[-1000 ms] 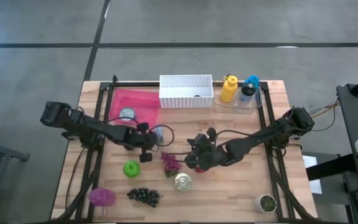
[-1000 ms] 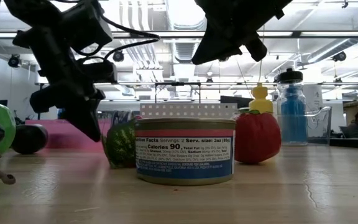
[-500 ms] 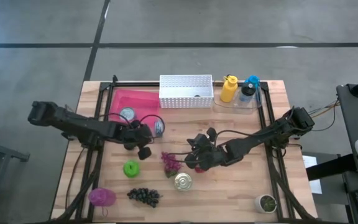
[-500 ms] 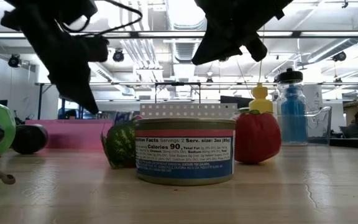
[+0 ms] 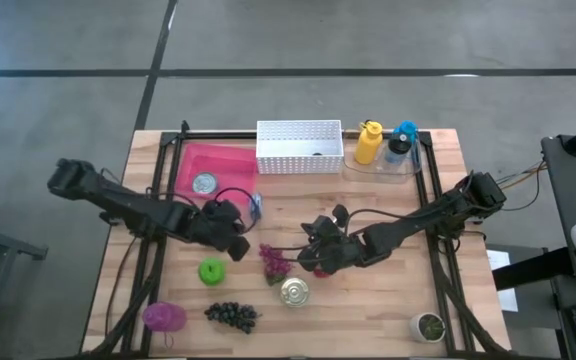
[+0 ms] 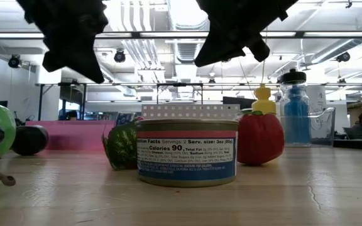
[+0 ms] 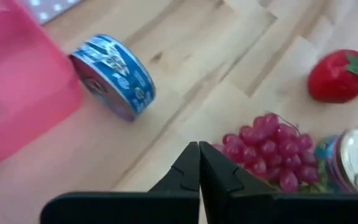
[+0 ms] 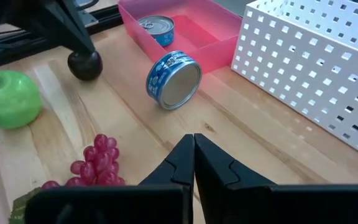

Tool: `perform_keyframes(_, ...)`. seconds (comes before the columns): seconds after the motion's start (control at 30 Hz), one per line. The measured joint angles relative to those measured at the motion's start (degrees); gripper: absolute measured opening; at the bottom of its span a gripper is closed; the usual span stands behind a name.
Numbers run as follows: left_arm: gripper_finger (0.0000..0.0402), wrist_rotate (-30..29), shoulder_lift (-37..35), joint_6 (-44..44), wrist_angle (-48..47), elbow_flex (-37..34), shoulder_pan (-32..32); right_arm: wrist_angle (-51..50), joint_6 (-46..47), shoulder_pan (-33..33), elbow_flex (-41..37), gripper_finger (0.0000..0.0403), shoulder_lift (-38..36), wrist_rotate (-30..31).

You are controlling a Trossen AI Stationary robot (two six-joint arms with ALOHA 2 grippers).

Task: Pick & Place Food Item
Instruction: Put the blue tuna can into the pink bin

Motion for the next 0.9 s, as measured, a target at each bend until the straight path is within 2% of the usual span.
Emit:
perform_keyframes(0.33,0.0001,-3.0,8.1,-7.1,-12.7,9.0,0.1,0.0,-0.6,0.0,-0.1,0.0008,0.0,0.0)
perform_keyframes(0.6,0.0004,-3.0,8.2,-7.1,-12.4,9.4,0.1,-0.1,-2.5,0.7,-0.3,0.0008,0.0,-0.8)
perform_keyframes(0.73,0.0013,-3.0,8.2,-7.1,-12.2,9.4,0.1,-0.3,-4.7,1.9,-1.1,0.0008,-1.8,-3.6)
perform_keyframes(0.9,0.0022,-3.0,8.1,-7.0,-12.3,9.4,0.1,-0.2,-6.6,3.4,-4.0,0.0008,-5.1,-4.2)
